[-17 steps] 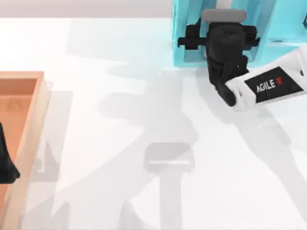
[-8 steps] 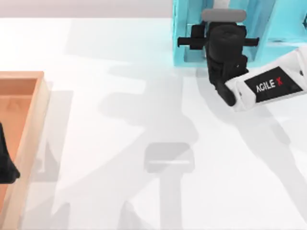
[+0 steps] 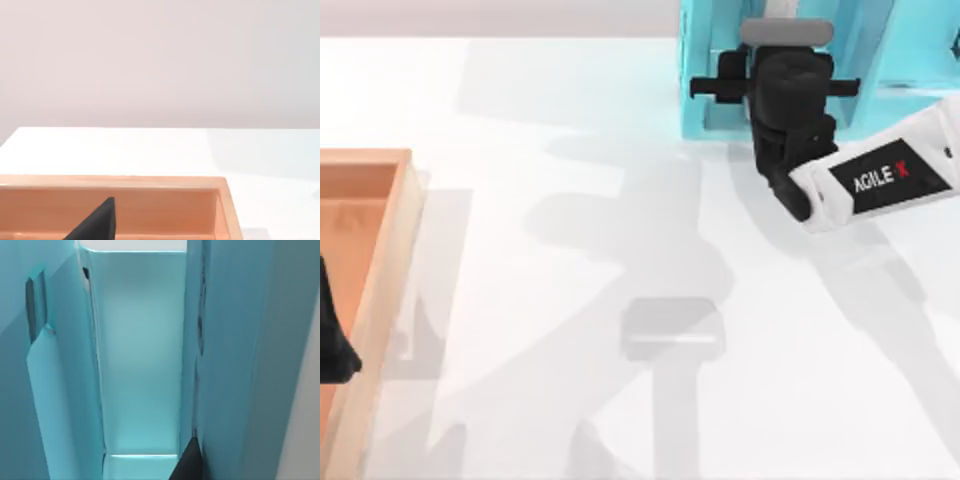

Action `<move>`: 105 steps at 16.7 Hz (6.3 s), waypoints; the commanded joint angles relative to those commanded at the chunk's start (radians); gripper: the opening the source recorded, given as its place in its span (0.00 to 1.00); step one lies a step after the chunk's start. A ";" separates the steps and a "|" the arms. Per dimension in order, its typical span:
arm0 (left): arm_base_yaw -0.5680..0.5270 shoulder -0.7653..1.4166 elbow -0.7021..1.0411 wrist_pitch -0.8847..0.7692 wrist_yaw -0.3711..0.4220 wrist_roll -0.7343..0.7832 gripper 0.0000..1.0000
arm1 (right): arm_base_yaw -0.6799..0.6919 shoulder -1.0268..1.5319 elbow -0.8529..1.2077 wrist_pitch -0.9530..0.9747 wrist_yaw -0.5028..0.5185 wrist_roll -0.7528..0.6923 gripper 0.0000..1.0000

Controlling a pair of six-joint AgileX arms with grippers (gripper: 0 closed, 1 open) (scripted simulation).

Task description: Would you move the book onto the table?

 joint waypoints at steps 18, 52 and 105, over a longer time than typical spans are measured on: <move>0.000 0.000 0.000 0.000 0.000 0.000 1.00 | 0.241 -0.904 -0.468 -0.445 0.229 0.038 0.00; 0.000 0.000 0.000 0.000 0.000 0.000 1.00 | 0.638 -0.352 -0.258 -0.421 0.424 -1.240 0.00; 0.000 0.000 0.000 0.000 0.000 0.000 1.00 | 1.007 -0.450 -0.426 -0.726 0.726 -0.821 1.00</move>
